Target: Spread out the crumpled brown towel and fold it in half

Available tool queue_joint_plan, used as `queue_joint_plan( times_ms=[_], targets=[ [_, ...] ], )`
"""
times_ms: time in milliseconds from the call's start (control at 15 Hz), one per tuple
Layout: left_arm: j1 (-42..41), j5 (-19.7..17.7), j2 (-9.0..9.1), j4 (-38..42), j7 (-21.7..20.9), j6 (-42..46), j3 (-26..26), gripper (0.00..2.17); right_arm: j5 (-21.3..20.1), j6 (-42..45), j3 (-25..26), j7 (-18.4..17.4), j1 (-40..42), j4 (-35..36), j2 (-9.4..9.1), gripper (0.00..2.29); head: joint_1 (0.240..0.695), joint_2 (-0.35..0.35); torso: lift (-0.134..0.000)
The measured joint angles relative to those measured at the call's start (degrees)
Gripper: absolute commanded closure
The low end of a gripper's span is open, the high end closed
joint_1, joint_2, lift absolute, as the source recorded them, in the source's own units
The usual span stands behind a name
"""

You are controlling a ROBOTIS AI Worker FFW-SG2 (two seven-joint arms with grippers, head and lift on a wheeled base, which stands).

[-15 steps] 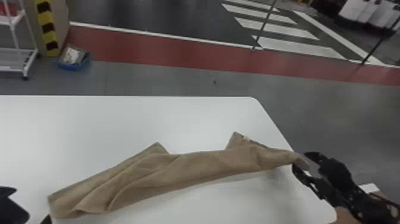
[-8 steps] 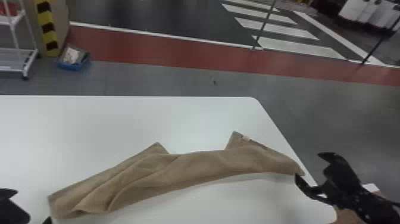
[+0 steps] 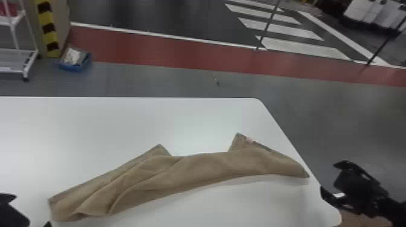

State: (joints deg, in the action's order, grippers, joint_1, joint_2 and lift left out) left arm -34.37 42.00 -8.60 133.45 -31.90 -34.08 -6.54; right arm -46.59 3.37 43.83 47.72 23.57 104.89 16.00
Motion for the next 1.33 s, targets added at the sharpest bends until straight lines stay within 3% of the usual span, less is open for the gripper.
queue_joint_plan(
  times_ms=[533,867,1067,1333],
  targets=[
    [0.4,-0.4,0.02,-0.9,0.0,0.4,-0.5,0.21,-3.3,-0.9,-2.4,1.5,-4.8,-6.7,3.72,0.41,0.695,-0.350,-0.124],
    [-0.2,-0.4,0.00,-0.5,0.0,0.7,-0.3,0.21,-5.0,-2.8,-6.0,3.1,-8.4,-9.7,4.03,0.41,0.695,-0.350,-0.124],
    [-0.5,-0.4,0.00,-0.4,0.1,1.0,-0.1,0.21,-5.7,-4.7,-6.7,5.5,-9.1,-10.8,4.12,0.53,0.695,-0.350,-0.124],
    [-0.5,-0.4,0.04,-0.4,0.1,1.4,-0.2,0.21,-5.1,-5.1,-6.8,5.6,-10.2,-12.3,4.36,0.53,0.695,-0.350,-0.124]
  ],
)
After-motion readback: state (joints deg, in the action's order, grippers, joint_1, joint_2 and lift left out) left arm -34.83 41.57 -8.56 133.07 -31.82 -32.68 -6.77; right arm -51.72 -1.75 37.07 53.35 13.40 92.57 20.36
